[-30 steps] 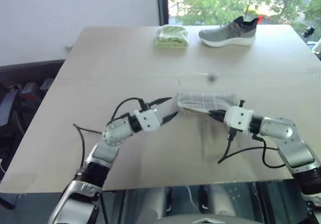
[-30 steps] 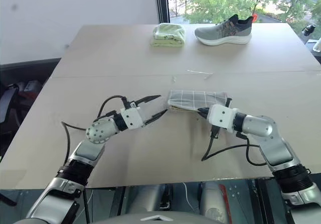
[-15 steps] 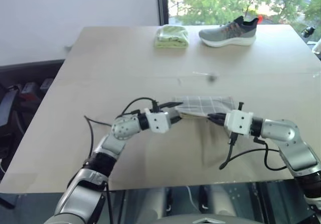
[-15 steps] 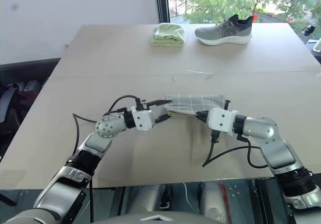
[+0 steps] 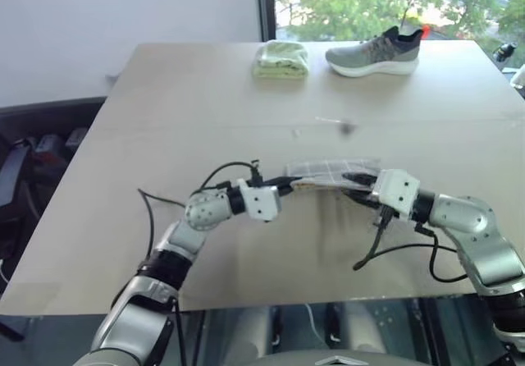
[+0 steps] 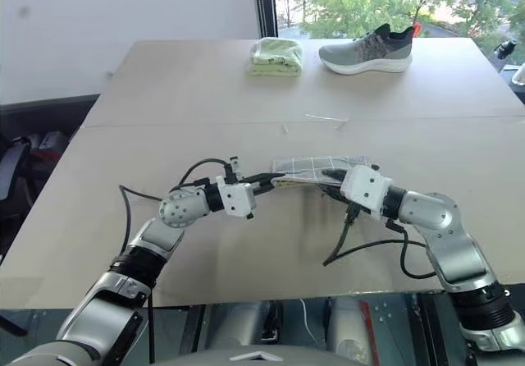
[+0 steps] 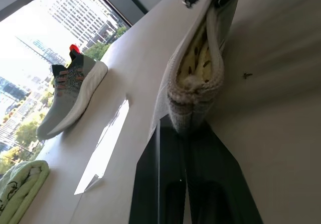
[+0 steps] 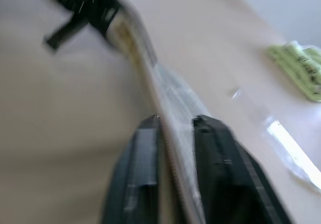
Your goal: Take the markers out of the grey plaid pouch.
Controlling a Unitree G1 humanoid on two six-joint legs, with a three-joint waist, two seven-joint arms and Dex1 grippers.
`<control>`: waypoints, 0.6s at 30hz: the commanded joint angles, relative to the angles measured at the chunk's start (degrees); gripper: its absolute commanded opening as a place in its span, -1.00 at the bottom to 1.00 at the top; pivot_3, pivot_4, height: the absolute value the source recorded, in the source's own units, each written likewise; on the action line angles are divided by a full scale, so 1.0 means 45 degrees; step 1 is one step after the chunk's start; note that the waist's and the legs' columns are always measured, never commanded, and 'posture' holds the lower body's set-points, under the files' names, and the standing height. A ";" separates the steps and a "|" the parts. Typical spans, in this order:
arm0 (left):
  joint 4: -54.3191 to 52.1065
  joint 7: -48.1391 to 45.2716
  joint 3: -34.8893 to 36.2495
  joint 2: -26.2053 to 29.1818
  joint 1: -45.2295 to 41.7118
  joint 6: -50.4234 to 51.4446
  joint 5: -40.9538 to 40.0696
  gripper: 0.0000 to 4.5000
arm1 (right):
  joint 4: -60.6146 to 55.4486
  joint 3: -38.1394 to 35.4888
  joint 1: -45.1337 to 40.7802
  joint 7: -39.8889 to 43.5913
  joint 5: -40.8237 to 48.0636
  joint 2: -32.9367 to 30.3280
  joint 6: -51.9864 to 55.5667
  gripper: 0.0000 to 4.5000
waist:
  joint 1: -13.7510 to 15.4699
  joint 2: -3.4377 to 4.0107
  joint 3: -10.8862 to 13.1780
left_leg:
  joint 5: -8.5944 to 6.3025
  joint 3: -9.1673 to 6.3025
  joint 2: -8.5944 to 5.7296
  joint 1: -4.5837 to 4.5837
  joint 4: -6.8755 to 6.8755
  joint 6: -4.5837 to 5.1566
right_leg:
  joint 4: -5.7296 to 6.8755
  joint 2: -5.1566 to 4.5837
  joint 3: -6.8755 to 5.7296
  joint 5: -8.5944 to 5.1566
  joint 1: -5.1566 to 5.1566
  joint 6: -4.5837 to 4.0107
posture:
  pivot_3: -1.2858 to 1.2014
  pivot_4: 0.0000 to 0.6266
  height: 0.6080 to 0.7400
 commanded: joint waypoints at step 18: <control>-0.1154 0.0521 0.0077 -0.0567 0.0104 0.0870 0.0062 -1.00 | -0.0421 0.1724 -0.0555 -0.0509 0.2002 0.1937 0.2680 -0.95 | -0.0006 -0.0017 -0.0009 | -0.0014 0.0001 -0.0003 -0.0002 0.0007 0.0024 | 0.0002 -0.0002 -0.0001 0.0001 -0.0003 -0.0001 | 0.03 -0.52 1.00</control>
